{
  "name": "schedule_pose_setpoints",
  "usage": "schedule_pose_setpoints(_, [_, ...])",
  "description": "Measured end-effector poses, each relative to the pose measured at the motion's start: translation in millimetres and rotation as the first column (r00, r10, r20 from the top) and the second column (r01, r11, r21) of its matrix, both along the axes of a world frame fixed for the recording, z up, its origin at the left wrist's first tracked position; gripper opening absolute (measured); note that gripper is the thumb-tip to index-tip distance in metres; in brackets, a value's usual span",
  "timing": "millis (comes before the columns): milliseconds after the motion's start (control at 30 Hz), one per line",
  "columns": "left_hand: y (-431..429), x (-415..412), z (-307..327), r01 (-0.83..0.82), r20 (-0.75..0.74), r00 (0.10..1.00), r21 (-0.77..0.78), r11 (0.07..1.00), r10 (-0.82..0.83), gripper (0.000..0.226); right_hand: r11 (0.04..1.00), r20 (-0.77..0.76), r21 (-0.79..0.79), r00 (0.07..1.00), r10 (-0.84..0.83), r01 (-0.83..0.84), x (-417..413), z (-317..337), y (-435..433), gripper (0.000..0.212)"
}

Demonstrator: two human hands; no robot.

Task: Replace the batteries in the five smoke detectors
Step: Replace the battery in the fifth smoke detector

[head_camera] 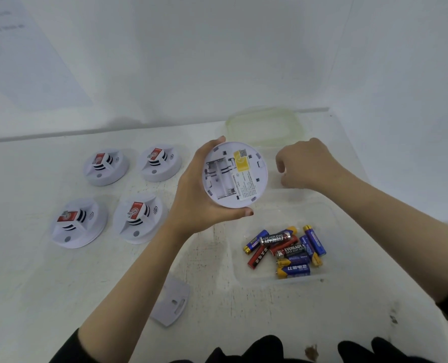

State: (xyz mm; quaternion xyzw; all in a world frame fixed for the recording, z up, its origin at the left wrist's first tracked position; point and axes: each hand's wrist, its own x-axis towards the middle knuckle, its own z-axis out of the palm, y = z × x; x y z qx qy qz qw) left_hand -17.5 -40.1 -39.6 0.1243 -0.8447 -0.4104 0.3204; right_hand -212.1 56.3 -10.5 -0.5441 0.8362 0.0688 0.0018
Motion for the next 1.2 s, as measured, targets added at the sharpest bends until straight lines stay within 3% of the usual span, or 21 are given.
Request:
schedule_pose_setpoints(133, [-2.0,1.6,-2.6,-0.008,0.009,1.000,-0.017,1.000,0.008,0.104,0.953,0.397,-0.273,0.918,-0.010,0.129,-4.8,-0.3,11.1,0.009])
schedule_pose_setpoints(200, [-2.1,1.9,-3.4,-0.008,0.012,1.000,-0.020,1.000,0.008,0.104,0.843,0.575,-0.450,0.818,0.019,0.296,-6.4,-2.1,17.1,0.008])
schedule_pose_setpoints(267, [-1.4,2.1,-3.7,-0.006,0.014,1.000,-0.019,1.000,0.006,0.104,0.715,0.739,-0.528,0.662,0.122,0.458,-4.2,-1.1,24.5,0.011])
schedule_pose_setpoints(333, [-0.2,2.1,-3.6,-0.005,0.019,1.000,-0.010,1.000,0.005,0.105,0.662,0.842,-0.499,0.494,0.218,0.559,2.3,4.0,32.9,0.015])
schedule_pose_setpoints(467, [2.6,1.5,-2.0,0.002,0.026,1.000,0.005,1.000,-0.002,0.107,0.698,0.942,-0.330,0.173,0.287,0.636,15.9,8.7,45.9,0.012])
schedule_pose_setpoints(600, [6.4,1.2,-0.2,0.020,0.028,0.999,0.026,0.999,-0.021,0.109,0.722,0.948,-0.248,0.009,0.318,0.646,18.8,11.5,50.3,0.020])
schedule_pose_setpoints(667, [8.2,1.0,0.9,0.020,0.034,0.999,0.032,0.999,-0.021,0.113,0.755,0.939,-0.292,0.024,0.344,0.588,17.8,12.7,52.2,0.008])
schedule_pose_setpoints(767, [10.0,0.5,0.9,0.019,0.042,0.999,0.013,1.000,-0.019,0.116,0.789,0.931,-0.358,0.125,0.343,0.500,19.1,14.1,53.7,0.036])
schedule_pose_setpoints(867, [10.2,0.0,0.4,0.024,0.052,0.998,-0.005,1.000,-0.024,0.117,0.744,0.892,-0.452,0.223,0.394,0.492,27.1,20.0,52.2,0.033])
schedule_pose_setpoints(1000, [10.2,-0.9,1.1,0.036,0.065,0.997,-0.007,0.999,-0.035,0.118,0.646,0.823,-0.562,0.273,0.498,0.516,39.6,24.7,49.9,0.016])
schedule_pose_setpoints(1200, [11.7,-2.5,-0.2,0.033,0.070,0.997,0.041,0.999,-0.036,0.118,0.596,0.637,-0.739,0.612,0.469,0.313,63.4,21.4,46.7,0.019])
